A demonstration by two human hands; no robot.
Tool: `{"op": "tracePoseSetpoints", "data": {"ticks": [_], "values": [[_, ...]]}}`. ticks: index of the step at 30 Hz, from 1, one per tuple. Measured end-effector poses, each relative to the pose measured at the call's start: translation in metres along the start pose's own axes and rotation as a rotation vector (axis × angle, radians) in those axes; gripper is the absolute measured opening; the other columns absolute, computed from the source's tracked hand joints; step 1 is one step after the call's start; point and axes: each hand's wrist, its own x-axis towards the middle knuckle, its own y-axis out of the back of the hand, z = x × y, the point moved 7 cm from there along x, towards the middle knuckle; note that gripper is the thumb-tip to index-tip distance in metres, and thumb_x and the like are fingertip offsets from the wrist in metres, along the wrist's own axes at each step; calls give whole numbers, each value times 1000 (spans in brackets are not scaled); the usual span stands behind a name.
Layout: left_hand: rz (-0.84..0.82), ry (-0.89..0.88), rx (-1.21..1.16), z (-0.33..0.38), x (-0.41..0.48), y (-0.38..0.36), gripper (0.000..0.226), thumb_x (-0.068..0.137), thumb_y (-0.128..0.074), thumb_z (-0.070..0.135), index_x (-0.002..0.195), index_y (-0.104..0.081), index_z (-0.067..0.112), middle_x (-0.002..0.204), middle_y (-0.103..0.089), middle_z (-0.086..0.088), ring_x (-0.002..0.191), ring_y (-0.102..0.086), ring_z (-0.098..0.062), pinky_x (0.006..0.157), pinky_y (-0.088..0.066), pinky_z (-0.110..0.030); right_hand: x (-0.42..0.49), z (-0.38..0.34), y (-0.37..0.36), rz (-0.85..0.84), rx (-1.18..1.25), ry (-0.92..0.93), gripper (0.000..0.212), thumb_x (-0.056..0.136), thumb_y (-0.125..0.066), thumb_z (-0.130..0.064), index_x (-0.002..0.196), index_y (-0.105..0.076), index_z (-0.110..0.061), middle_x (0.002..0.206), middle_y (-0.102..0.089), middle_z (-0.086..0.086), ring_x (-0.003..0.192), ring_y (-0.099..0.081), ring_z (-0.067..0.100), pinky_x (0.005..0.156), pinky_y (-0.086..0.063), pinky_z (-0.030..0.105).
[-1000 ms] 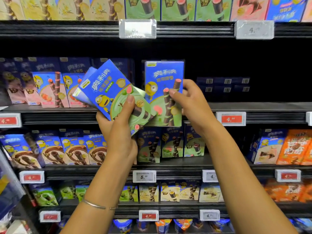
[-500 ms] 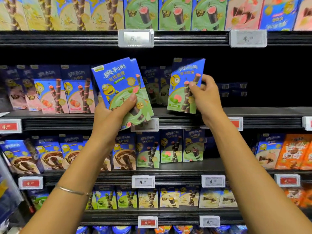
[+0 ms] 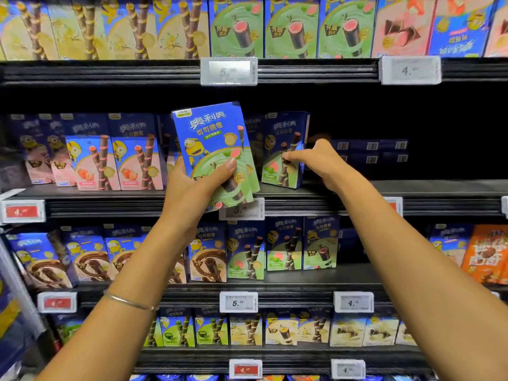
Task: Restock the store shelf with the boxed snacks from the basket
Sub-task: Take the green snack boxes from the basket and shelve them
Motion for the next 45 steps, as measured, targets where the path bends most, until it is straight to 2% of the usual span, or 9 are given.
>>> {"op": "tracePoseSetpoints", "data": {"ticks": [4, 13, 16, 22, 29, 33, 38, 42, 45], "values": [[-3, -2, -4, 2, 4, -2, 37, 90, -83, 28, 116, -69, 6, 89, -80, -2, 87, -79, -20, 72, -61, -24, 9, 5, -1, -25, -52, -22, 32, 78, -85, -35, 88, -61, -16, 91, -65, -6, 83, -57, 5, 61, -38, 21], [-6, 14, -14, 0, 9, -3, 41, 91, -81, 26, 117, -67, -4, 79, -78, 1, 83, -79, -17, 70, -60, -20, 29, 19, 10, 63, -91, -61, 17, 85, -74, -25, 78, -59, -20, 86, -61, -3, 77, -54, 9, 58, -38, 25], [-7, 22, -23, 0, 9, -2, 45, 91, -81, 25, 120, -66, -5, 83, -79, 3, 86, -79, -17, 72, -60, -20, 38, 26, 10, 58, -78, -101, 23, 83, -78, -30, 96, -67, -14, 96, -64, 1, 82, -56, 12, 63, -41, 27], [4, 41, -51, -2, 10, 0, 46, 89, -83, 24, 127, -66, 4, 105, -81, -5, 95, -79, -19, 73, -60, -20, 50, 32, 1, 50, -86, -159, 47, 83, -80, -31, 124, -67, -11, 122, -67, 6, 111, -61, 25, 100, -50, 39], [-11, 38, -69, -2, 10, 2, 31, 89, -83, 24, 115, -71, 13, 98, -82, 2, 93, -79, -16, 73, -60, -19, 56, 30, -9, 12, -74, -151, 53, 92, -73, -33, 137, -57, -9, 134, -59, 7, 123, -52, 25, 94, -35, 30], [-10, 43, -76, -3, 9, 3, 36, 88, -84, 23, 119, -68, 13, 103, -82, 0, 93, -79, -16, 73, -60, -19, 56, 31, -10, 22, -29, -155, 55, 93, -72, -32, 140, -55, -9, 145, -56, 10, 134, -49, 29, 109, -37, 38], [-11, 42, -82, -6, 7, 3, 22, 88, -84, 22, 105, -71, 22, 95, -82, -1, 88, -80, -17, 70, -60, -20, 54, 33, -1, 75, -57, -123, 41, 95, -70, -21, 133, -60, -8, 132, -64, 10, 120, -59, 26, 104, -48, 40], [-1, 54, -104, -8, 7, 2, 33, 87, -85, 23, 115, -69, 18, 105, -82, 1, 95, -79, -17, 71, -60, -20, 50, 31, 5, 115, -73, -93, 24, 96, -66, -15, 120, -65, -10, 120, -66, 8, 107, -60, 23, 79, -49, 27], [3, 55, -106, -8, 7, 2, 31, 87, -85, 23, 113, -68, 21, 107, -82, 3, 96, -79, -16, 73, -60, -20, 46, 30, 9, 130, -43, -89, 9, 93, -70, -15, 92, -63, -21, 99, -64, 1, 90, -58, 16, 69, -45, 22]]}}
